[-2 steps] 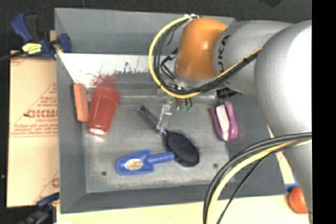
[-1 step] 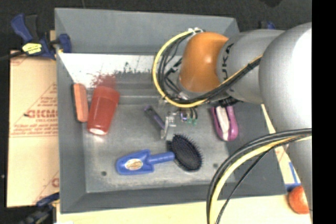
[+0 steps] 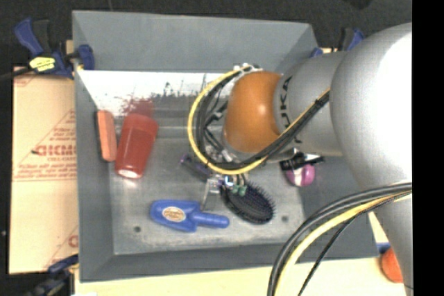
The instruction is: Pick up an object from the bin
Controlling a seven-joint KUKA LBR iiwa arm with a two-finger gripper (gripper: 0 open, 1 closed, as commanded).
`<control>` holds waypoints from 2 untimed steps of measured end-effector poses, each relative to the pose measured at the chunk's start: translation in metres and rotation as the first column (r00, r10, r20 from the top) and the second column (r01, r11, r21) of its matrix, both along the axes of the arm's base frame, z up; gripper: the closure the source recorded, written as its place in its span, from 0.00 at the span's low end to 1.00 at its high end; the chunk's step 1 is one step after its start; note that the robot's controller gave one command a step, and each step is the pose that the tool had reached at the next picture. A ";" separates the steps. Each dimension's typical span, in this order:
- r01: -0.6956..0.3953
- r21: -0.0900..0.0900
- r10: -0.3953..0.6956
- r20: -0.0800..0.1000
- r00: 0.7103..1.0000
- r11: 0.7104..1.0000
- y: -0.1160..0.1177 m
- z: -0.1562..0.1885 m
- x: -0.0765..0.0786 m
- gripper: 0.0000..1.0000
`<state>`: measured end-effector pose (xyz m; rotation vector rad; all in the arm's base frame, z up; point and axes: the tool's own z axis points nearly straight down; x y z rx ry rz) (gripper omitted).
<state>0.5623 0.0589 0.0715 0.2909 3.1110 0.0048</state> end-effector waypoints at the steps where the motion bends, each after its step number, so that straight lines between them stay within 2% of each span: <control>1: -0.023 0.000 0.023 0.005 1.000 1.000 0.005 -0.001 -0.014 0.00; 2: -0.013 -0.001 0.013 0.004 1.000 1.000 -0.024 0.005 0.010 1.00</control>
Offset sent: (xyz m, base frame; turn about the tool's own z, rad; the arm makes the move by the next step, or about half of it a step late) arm 0.0095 -0.0222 0.0047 -0.0150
